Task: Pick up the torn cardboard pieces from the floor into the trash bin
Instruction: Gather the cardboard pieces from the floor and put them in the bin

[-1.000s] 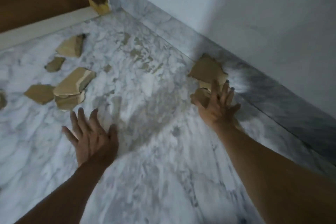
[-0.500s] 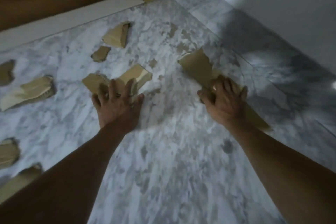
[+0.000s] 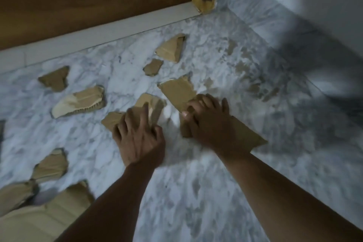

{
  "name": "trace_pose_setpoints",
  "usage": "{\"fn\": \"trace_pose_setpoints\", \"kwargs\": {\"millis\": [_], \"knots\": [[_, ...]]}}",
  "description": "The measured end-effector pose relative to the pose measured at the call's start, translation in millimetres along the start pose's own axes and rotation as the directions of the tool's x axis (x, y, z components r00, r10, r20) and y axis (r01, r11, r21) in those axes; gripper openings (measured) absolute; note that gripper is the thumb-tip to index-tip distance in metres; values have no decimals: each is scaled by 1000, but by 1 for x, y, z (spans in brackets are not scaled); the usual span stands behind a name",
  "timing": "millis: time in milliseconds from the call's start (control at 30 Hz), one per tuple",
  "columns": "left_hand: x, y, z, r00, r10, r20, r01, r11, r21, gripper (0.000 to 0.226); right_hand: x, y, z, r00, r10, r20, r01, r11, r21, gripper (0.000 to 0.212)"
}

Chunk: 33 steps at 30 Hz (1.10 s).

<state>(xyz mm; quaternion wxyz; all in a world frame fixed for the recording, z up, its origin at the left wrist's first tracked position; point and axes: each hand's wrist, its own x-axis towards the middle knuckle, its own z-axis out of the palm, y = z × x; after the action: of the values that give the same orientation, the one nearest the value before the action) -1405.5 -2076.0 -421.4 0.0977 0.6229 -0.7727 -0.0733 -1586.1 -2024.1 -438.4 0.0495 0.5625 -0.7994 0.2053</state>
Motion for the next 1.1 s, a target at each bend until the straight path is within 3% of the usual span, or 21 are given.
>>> {"fn": "trace_pose_setpoints", "kwargs": {"millis": [100,200,333,433,533,667,767,833,967,1100], "knots": [[20,1,-2,998,-60,-18,60,998,-27,56,38,-16,12,989,-34,-141,37,999,17,25],[22,-1,-1,997,-77,21,78,995,-59,65,69,-33,22,990,-28,-139,53,983,175,32],[22,-2,0,994,-71,78,75,996,-52,80,110,-55,25,999,16,46,-30,945,325,41],[24,-2,0,993,-74,89,80,995,-58,75,157,-62,27,985,87,148,-110,982,154,68],[25,-4,-2,995,-74,68,78,995,-59,72,204,-62,30,883,86,462,-160,979,123,84],[24,-4,-1,997,-69,-40,63,988,-142,77,218,-70,32,713,-28,700,12,1000,28,74],[25,-3,-3,992,-92,-82,77,983,-168,80,209,-73,25,698,-25,715,57,998,-20,67],[25,-3,-4,996,-86,-31,80,985,-152,84,198,-66,15,700,-37,713,51,999,2,62],[27,-6,-6,991,-10,136,18,998,-65,89,152,-42,-15,691,39,722,-77,997,21,64],[22,-7,-5,987,85,138,-75,995,-73,81,91,-21,-33,702,120,702,-167,986,-1,75]]}}
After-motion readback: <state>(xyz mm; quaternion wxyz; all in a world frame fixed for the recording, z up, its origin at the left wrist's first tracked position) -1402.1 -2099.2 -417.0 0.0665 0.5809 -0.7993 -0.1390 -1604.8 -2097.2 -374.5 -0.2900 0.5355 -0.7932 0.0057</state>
